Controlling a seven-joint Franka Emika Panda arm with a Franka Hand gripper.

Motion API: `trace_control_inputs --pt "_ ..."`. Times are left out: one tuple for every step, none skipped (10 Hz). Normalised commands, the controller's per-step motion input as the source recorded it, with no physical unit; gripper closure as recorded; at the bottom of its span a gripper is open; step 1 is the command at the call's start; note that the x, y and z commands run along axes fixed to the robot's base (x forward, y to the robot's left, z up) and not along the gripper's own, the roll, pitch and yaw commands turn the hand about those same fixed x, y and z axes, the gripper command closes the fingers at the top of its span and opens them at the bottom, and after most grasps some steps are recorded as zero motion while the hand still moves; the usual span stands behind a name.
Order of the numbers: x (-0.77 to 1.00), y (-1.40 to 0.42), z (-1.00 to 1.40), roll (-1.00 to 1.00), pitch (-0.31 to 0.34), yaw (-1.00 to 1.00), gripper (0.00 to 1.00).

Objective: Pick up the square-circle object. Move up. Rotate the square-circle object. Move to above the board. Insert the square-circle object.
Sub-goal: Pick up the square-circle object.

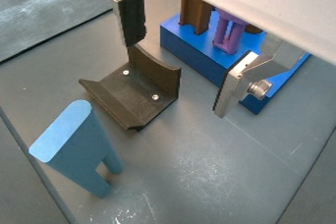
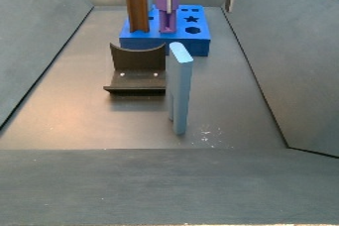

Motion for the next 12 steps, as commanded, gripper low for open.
trace_control_inputs --pt "0.00 0.00 0.00 0.00 -0.010 0.00 0.00" --pt "0.07 0.00 -0.10 0.00 0.019 0.00 0.00" --pt "0.35 0.11 -0.16 0.00 0.069 0.06 0.00" --pt "0.61 0.14 -0.13 -0.04 0.077 0.03 0.00" --pt "0.71 0.19 -0.13 -0.10 0.059 0.01 0.00" --pt "0.76 0.26 -0.15 -0.11 0.069 0.07 0.00" --pt "0.78 0.29 -0.14 -0.12 0.066 0.08 0.00" --pt "0.62 0.39 -0.21 -0.14 0.019 0.22 0.00" --pt "0.38 0.43 -0.28 -0.18 0.000 0.36 0.00" --pt "0.20 0.47 -0.25 -0.19 -0.027 0.41 0.00" --pt "0.07 0.51 -0.27 -0.23 -0.071 0.42 0.00" --pt "0.00 0.53 -0.27 -0.22 -0.083 0.42 0.00"
